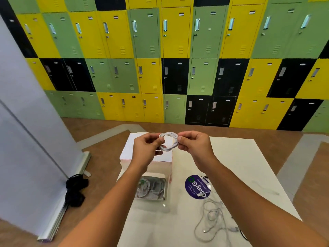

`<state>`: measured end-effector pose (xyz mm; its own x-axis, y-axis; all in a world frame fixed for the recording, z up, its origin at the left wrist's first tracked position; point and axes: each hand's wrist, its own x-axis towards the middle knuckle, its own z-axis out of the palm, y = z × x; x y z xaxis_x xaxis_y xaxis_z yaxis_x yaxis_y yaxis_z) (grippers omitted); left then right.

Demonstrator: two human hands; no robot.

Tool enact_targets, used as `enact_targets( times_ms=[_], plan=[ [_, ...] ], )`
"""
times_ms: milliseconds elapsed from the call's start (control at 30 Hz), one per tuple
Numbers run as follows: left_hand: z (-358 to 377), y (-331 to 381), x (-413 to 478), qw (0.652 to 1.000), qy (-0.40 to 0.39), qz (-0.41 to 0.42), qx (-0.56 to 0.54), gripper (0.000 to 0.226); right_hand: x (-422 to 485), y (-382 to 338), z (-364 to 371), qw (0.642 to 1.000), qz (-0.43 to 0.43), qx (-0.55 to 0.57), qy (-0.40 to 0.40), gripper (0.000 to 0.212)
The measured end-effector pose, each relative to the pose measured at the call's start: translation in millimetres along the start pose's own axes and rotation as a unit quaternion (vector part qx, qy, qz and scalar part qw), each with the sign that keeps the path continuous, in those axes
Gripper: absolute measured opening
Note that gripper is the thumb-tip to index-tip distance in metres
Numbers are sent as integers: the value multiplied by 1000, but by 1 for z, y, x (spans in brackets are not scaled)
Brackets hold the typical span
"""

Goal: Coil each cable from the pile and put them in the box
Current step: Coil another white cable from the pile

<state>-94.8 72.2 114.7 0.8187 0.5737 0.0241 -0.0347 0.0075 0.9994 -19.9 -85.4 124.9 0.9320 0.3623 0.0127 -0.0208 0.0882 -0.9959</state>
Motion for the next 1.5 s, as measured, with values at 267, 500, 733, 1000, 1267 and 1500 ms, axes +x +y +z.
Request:
enact_targets(
  times_ms=[267,500,733,1000,1267,1500],
  plan=[
    [-89,-36,-26,996,26,-61,64,13,-19,46,66,992,59,-74,-79,11],
    [-132,-95,-38,981,52,-114,150,8,-49,114,102,979,115,-124,-110,9],
    [-131,-147,-33,960,4,-118,253,15,-57,170,101,966,191,-157,-75,14],
    [-104,-174,-5,952,12,-96,290,18,-32,199,98,952,191,-240,-23,20],
    [-112,-191,8,936,-19,-92,338,29,-17,221,108,933,189,-302,-46,20],
    [-122,-197,3,926,-15,-49,375,23,-15,228,113,928,186,-306,-105,24]
  ],
)
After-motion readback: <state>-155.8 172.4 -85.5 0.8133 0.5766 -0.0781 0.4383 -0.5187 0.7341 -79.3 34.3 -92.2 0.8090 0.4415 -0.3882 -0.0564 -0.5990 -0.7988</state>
